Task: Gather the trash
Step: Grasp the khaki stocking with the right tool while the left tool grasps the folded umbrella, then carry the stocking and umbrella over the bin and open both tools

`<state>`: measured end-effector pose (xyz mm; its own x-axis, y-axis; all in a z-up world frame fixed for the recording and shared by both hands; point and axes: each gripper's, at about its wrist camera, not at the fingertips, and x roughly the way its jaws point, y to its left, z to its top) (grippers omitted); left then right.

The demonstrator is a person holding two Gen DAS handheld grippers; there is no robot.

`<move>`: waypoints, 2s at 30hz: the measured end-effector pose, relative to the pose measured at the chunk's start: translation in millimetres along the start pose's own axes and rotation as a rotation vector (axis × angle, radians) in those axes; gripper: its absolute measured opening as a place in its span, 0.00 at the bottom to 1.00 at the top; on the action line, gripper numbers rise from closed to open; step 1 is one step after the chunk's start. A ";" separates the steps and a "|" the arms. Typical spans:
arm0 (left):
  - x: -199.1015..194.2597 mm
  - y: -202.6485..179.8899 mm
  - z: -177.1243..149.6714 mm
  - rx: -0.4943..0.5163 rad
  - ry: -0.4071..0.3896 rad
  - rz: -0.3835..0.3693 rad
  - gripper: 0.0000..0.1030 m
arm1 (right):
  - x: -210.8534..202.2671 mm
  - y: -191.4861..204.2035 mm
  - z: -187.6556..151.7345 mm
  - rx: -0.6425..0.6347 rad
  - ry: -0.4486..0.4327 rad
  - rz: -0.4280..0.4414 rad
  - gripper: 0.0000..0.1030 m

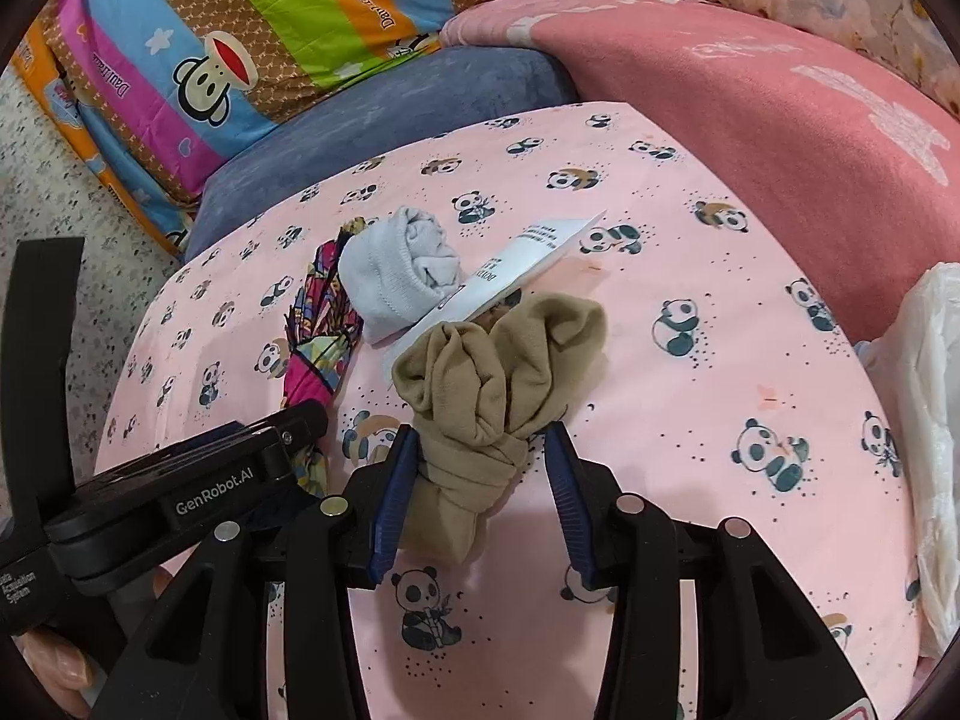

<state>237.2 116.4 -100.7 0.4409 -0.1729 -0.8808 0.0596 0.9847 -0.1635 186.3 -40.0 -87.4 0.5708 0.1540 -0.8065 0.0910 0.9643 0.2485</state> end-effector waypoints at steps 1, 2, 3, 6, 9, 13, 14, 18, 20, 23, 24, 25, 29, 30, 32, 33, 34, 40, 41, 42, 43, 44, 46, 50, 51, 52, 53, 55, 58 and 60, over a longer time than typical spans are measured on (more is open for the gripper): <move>0.0 -1.8 -0.1 0.007 -0.001 -0.006 0.47 | 2.1 0.4 -0.3 0.003 0.004 0.004 0.39; -0.1 -4.0 -0.2 0.015 0.000 -0.016 0.42 | 4.3 0.9 -0.5 0.008 0.009 0.013 0.38; -0.3 -6.1 -0.4 0.022 0.001 -0.026 0.32 | 6.1 0.4 -1.0 0.015 0.014 0.024 0.37; -1.5 -8.6 -1.3 0.015 0.014 -0.051 0.19 | 5.4 0.9 -1.4 0.021 0.011 0.028 0.34; -7.5 -10.0 -3.7 0.008 0.008 -0.052 0.18 | -1.6 0.6 -2.4 0.016 0.005 0.027 0.33; -22.0 -13.7 -7.7 0.003 -0.012 -0.054 0.18 | -18.9 -1.9 -4.3 0.018 -0.025 0.027 0.33; -27.7 -15.7 -8.8 0.003 -0.020 -0.055 0.18 | -23.8 -2.8 -4.4 0.020 -0.034 0.028 0.33; -49.3 -26.0 -11.8 0.014 -0.057 -0.065 0.18 | -48.2 -5.6 -3.4 0.023 -0.077 0.034 0.33; -62.5 -33.9 -13.1 0.026 -0.077 -0.074 0.18 | -62.5 -7.1 -2.9 0.023 -0.105 0.035 0.33; -81.1 -47.6 -15.0 0.047 -0.106 -0.087 0.18 | -83.4 -9.8 -1.3 0.021 -0.146 0.035 0.33; -86.6 -52.2 -15.5 0.055 -0.115 -0.089 0.18 | -90.2 -11.2 -1.2 0.022 -0.160 0.035 0.33; -92.7 -57.9 -16.1 0.064 -0.126 -0.094 0.18 | -97.6 -13.1 -1.4 0.025 -0.173 0.034 0.33; -113.9 -79.9 -20.1 0.104 -0.160 -0.114 0.18 | -125.2 -23.8 -3.7 0.040 -0.223 0.028 0.33; -119.0 -85.9 -21.5 0.116 -0.169 -0.119 0.18 | -131.8 -27.0 -4.7 0.045 -0.235 0.027 0.33; -128.5 -98.2 -24.1 0.137 -0.184 -0.127 0.18 | -144.3 -34.0 -6.5 0.055 -0.256 0.021 0.33; -132.1 -103.2 -26.1 0.146 -0.189 -0.132 0.18 | -150.6 -38.5 -7.4 0.061 -0.266 0.018 0.33; -136.3 -109.7 -27.7 0.158 -0.195 -0.137 0.18 | -155.8 -42.4 -7.9 0.067 -0.275 0.016 0.33; -153.3 -145.3 -37.8 0.216 -0.219 -0.159 0.18 | -185.5 -70.0 -13.4 0.105 -0.328 -0.007 0.33; -155.3 -151.5 -39.4 0.227 -0.222 -0.163 0.18 | -190.1 -75.3 -14.6 0.112 -0.336 -0.013 0.33; -157.0 -156.3 -41.4 0.237 -0.224 -0.165 0.18 | -194.7 -80.6 -16.2 0.119 -0.343 -0.018 0.33; -158.7 -163.2 -43.3 0.249 -0.226 -0.168 0.18 | -199.2 -86.2 -18.3 0.128 -0.351 -0.024 0.33; -159.8 -169.1 -44.7 0.259 -0.226 -0.174 0.18 | -203.3 -92.4 -19.8 0.138 -0.359 -0.030 0.33; -162.4 -179.9 -48.5 0.280 -0.227 -0.179 0.18 | -209.8 -104.8 -22.5 0.159 -0.370 -0.042 0.33; -163.5 -202.9 -55.4 0.320 -0.221 -0.194 0.18 | -220.1 -127.5 -28.5 0.199 -0.388 -0.063 0.33; -163.4 -208.8 -57.3 0.329 -0.217 -0.199 0.18 | -222.4 -133.0 -29.8 0.208 -0.391 -0.069 0.33; -163.0 -214.9 -58.7 0.339 -0.212 -0.206 0.18 | -224.4 -138.6 -31.3 0.218 -0.395 -0.074 0.33; -162.7 -220.0 -59.9 0.346 -0.208 -0.211 0.18 | -226.0 -144.3 -32.8 0.227 -0.397 -0.080 0.33; -162.1 -230.9 -62.4 0.366 -0.202 -0.220 0.18 | -229.2 -156.5 -36.5 0.250 -0.403 -0.089 0.33; -159.0 -249.5 -67.8 0.401 -0.192 -0.233 0.18 | -232.1 -174.5 -41.3 0.286 -0.407 -0.105 0.33; -156.9 -259.0 -69.8 0.420 -0.183 -0.244 0.18 | -233.8 -186.3 -43.7 0.310 -0.410 -0.115 0.33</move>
<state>90.1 -112.9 48.7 0.5165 -0.4297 -0.7407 0.5179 0.8456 -0.1294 0.2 -246.3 31.5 0.8096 -0.1060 -0.5773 0.3739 0.8513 0.3681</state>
